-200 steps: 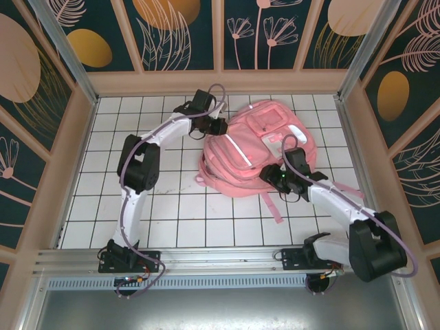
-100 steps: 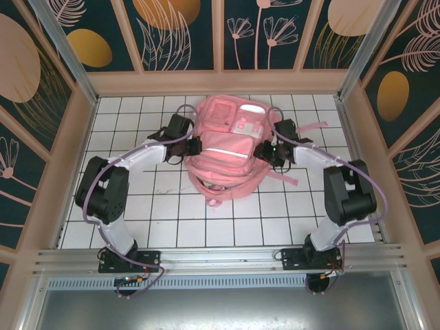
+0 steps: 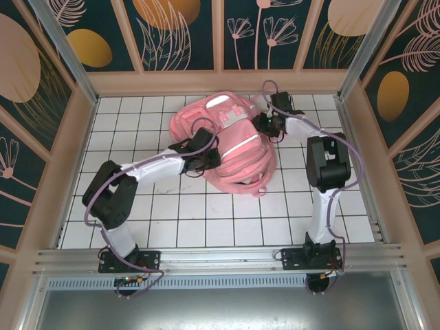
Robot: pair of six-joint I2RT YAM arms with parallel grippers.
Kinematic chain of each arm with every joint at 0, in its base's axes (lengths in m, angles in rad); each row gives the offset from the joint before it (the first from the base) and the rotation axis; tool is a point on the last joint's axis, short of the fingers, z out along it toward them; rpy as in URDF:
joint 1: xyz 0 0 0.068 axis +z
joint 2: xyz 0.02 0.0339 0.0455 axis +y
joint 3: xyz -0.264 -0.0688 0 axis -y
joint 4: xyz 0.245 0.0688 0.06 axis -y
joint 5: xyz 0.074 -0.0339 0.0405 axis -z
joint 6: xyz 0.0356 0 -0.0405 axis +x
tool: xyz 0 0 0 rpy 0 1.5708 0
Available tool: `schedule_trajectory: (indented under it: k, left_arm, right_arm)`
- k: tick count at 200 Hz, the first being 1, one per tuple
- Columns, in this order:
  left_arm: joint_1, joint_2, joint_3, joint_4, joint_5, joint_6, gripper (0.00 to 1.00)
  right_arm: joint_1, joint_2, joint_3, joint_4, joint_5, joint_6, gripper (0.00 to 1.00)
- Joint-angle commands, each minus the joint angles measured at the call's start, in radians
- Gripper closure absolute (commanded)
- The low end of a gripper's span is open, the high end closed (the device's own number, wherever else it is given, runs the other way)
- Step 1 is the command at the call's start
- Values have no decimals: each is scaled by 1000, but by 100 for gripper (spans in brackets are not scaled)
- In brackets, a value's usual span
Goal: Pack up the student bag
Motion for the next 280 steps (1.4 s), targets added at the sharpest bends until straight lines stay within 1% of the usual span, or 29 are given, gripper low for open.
schedule_trajectory:
  k: [1, 13, 36, 43, 48, 57, 71, 77, 89, 106, 113, 152, 168, 181, 203, 225, 247, 265, 280]
  left_arm:
    - [-122, 92, 127, 66, 330, 80, 92]
    - [-131, 135, 184, 61, 337, 82, 89]
    - [-132, 214, 292, 64, 356, 77, 88]
    - [-132, 236, 328, 62, 363, 75, 86]
    - [-131, 253, 351, 62, 367, 72, 83]
    - [-132, 272, 385, 59, 367, 68, 74]
    - [-132, 278, 416, 48, 355, 69, 68]
    - [-131, 268, 420, 42, 341, 72, 63]
    - [-130, 240, 413, 31, 306, 79, 51]
    - [-127, 189, 394, 9, 253, 82, 38]
    - [-124, 164, 379, 4, 234, 83, 37]
    - [-85, -12, 209, 4, 117, 26, 34]
    - [-49, -78, 112, 18, 89, -14, 35]
    - [-19, -162, 17, 37, 66, -50, 35]
    - [32, -237, -107, 54, 34, -99, 34]
    - [61, -259, -188, 71, 17, -129, 33]
    - [84, -254, -273, 167, 66, -177, 33]
    - [97, -228, -309, 230, 103, -223, 33]
    - [103, -204, -325, 262, 119, -255, 34]
  right_arm:
    - [47, 68, 97, 8, -92, -35, 57]
    - [46, 82, 137, -5, -90, -43, 56]
    - [35, 102, 221, -34, -101, -64, 56]
    - [31, 112, 260, -61, -96, -75, 55]
    - [29, 117, 286, -81, -88, -83, 55]
    - [23, 121, 320, -108, -78, -90, 55]
    - [10, 101, 330, -121, -78, -89, 54]
    - [6, 87, 321, -119, -75, -88, 54]
    - [-3, 50, 289, -109, -58, -85, 52]
    - [-16, 8, 247, -112, -25, -74, 50]
    - [-22, -9, 228, -114, -7, -67, 50]
    - [-39, -178, 46, -49, 74, -44, 50]
    - [-37, -258, -34, -20, 81, -28, 50]
    - [-35, -326, -107, 8, 81, -12, 49]
    - [-9, -436, -220, 37, 81, -1, 49]
    - [40, -534, -324, 49, 103, -3, 50]
    - [102, -641, -445, 95, 123, 16, 50]
    - [168, -729, -563, 176, 119, 24, 51]
    - [244, -792, -655, 232, 169, 29, 51]
